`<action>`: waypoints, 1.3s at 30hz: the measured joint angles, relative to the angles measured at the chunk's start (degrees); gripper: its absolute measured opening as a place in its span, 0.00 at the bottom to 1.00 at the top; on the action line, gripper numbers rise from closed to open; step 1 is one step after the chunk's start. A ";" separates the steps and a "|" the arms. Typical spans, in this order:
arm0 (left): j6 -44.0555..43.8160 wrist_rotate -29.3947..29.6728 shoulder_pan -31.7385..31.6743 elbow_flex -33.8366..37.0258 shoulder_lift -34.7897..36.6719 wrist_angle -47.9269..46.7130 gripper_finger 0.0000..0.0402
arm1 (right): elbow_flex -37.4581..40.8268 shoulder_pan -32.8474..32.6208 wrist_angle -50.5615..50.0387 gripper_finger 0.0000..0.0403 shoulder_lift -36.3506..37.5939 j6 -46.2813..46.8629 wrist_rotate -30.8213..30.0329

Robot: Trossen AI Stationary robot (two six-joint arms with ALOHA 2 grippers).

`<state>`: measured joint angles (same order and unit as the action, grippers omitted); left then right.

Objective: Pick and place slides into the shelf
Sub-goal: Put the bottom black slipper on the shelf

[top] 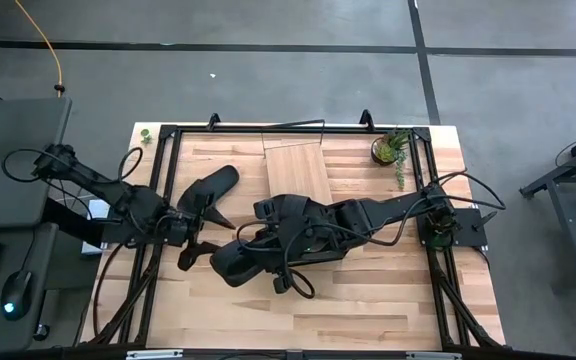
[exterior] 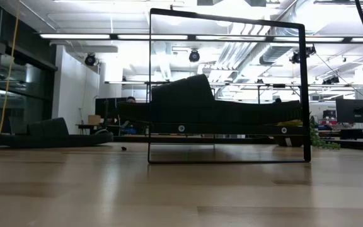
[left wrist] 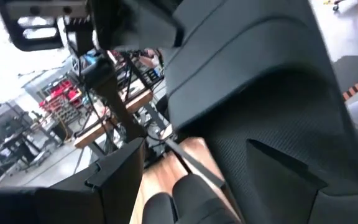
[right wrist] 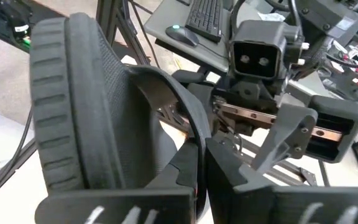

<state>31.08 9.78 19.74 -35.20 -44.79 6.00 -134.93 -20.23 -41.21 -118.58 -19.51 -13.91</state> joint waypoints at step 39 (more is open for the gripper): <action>2.14 0.46 0.88 0.00 -5.01 9.28 0.02 | 0.00 1.06 -1.97 0.00 -0.02 1.63 1.15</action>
<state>33.22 10.24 20.62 -35.20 -49.80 15.28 -134.93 -19.17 -43.19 -118.61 -17.89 -12.76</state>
